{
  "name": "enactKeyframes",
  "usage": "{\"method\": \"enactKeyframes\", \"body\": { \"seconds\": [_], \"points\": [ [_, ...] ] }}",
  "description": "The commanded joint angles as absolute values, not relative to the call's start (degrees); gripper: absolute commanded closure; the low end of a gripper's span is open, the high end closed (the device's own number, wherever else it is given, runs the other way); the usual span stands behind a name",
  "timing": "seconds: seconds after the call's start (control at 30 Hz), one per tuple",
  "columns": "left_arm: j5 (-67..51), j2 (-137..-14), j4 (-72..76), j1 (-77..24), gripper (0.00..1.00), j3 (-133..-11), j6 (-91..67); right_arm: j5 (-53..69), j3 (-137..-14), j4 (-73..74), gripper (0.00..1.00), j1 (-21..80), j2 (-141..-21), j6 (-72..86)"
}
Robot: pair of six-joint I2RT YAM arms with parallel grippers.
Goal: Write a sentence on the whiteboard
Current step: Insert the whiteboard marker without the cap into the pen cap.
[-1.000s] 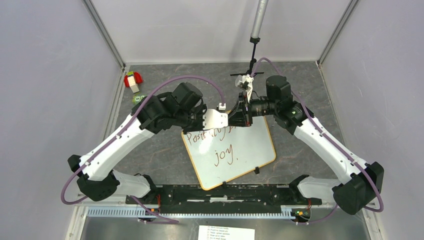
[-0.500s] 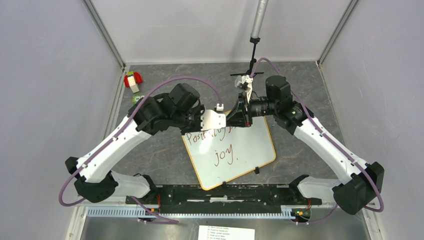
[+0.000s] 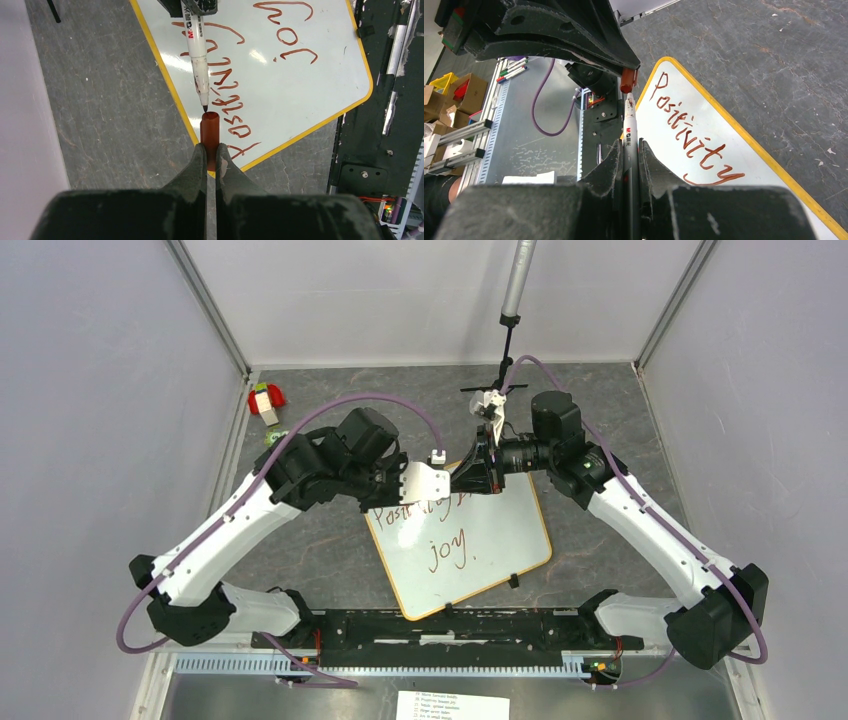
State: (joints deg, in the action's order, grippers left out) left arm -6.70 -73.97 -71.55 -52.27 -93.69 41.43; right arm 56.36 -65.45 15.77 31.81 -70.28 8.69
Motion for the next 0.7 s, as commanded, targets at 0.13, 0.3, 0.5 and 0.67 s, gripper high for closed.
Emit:
{"method": "enactKeyframes", "body": {
  "seconds": [0.13, 0.3, 0.5, 0.67],
  "points": [
    [-9.14, -75.52, -71.81, -52.73, 0.98, -98.02, 40.52, 56.60, -67.88, 13.98, 1.00, 32.16, -70.05, 8.57],
    [-10.16, -76.06, -71.71, -52.90, 0.98, -98.60, 40.23, 56.47, -67.86, 13.83, 1.00, 32.60, -70.39, 8.53],
    [-9.04, -77.51, -71.19, -53.61, 0.98, -99.48, 39.06, 56.00, -68.80, 14.05, 1.00, 33.40, -70.80, 8.25],
    [-10.77, -78.03, -70.33, -53.70, 0.98, -100.82, 37.73, 55.14, -68.59, 14.21, 1.00, 33.57, -71.07, 8.02]
  ]
}}
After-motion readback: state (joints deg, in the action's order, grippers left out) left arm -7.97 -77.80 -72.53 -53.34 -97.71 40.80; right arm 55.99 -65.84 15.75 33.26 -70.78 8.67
